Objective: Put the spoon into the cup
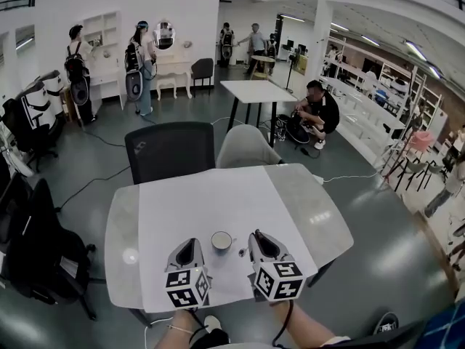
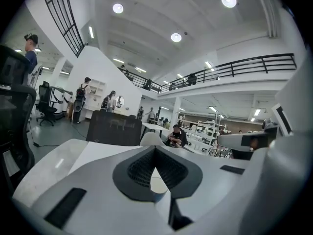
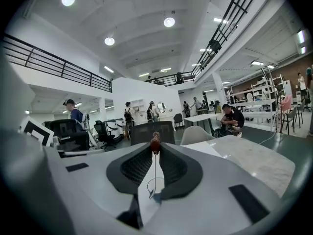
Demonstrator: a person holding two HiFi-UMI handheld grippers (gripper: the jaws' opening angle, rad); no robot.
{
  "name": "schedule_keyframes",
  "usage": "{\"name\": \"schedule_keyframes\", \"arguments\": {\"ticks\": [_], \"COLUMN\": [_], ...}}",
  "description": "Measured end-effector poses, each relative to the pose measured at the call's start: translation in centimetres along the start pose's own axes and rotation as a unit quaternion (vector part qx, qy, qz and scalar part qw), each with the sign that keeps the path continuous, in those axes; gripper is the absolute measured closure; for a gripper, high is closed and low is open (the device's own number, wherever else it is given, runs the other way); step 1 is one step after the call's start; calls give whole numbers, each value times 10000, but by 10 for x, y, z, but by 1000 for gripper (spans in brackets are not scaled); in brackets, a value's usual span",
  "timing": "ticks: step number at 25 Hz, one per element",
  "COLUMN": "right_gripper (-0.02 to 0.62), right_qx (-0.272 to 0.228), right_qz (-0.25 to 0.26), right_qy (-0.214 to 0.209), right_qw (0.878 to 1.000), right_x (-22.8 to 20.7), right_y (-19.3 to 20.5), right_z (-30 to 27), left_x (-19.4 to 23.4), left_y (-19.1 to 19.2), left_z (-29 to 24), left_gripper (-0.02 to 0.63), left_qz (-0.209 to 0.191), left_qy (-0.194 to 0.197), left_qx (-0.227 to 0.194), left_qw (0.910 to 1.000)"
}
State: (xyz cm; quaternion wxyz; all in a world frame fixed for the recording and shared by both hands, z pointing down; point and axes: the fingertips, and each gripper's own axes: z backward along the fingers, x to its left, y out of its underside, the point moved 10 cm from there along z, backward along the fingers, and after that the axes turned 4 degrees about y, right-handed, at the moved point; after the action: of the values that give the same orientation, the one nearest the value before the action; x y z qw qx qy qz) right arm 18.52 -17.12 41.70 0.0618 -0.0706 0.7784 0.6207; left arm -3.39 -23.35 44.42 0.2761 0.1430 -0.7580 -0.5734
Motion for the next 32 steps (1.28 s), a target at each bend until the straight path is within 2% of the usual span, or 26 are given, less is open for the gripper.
{"name": "schedule_keyframes", "arguments": {"ticks": [6,11,20,32], "right_gripper": [529,529,529,529], "right_qx": [-33,128,521,848], "right_qz": [12,-65,-139,-60], "right_qy": [-87,-165,-596,-1053], "right_qw": [10000,9998,9968,9908], "right_x": [-5,-13,-31,-25], "right_y": [-11,-10,-6,7], "right_z": [-57,-84,-97,-109], "left_x": [23,37,29,28], "left_y": [-9,-5,6,23], "left_z": [-44,-61,-55,-41], "left_gripper": [595,595,595,595], "left_qz": [0,100,118,334], "left_qy": [-43,-281,-815,-1238], "left_qx": [-25,187,493,543], "left_qw": [10000,9994,9954,9903]}}
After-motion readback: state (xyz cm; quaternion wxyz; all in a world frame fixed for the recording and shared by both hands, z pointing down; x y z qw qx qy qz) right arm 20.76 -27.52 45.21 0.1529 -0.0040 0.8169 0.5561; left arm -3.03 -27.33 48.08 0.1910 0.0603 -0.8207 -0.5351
